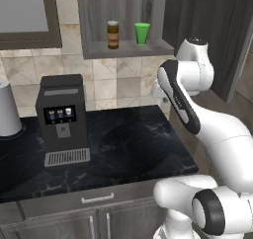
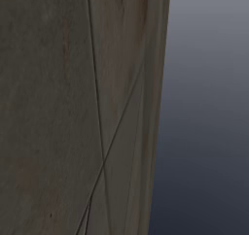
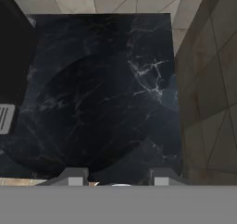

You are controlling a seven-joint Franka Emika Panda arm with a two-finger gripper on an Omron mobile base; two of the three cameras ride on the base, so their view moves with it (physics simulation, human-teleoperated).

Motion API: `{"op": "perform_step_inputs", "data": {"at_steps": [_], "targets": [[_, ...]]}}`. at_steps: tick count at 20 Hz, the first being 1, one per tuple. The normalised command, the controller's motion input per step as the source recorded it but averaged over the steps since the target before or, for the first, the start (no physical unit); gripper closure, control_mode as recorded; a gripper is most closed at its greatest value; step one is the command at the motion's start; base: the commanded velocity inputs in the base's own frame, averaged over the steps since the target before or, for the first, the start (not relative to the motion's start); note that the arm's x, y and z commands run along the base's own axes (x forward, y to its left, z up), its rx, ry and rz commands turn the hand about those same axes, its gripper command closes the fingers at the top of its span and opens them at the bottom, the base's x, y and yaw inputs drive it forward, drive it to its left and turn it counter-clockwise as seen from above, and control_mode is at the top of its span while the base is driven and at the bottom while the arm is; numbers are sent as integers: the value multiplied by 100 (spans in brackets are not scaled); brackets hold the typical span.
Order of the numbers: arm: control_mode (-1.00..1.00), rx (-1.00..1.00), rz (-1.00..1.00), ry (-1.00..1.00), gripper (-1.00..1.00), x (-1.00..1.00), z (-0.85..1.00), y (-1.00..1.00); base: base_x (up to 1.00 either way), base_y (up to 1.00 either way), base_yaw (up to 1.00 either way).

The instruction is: Take the cinnamon bottle from the cabinet and place it on the dining table, next to the plate with the cupcake. Then take the chocolate from the dining counter and place it on the cupcake plate.

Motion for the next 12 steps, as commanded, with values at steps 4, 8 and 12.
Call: {"op": "perform_step_inputs", "data": {"at_steps": [4, 8, 12], "targets": [[-100, -1, 0, 1, -100, 0, 0, 1, 0, 0, 0], [-100, -19, 1, -27, -100, -1, 15, 38, 0, 0, 0], [-100, -5, 0, -33, -100, -2, 22, 11, 0, 0, 0]]}}
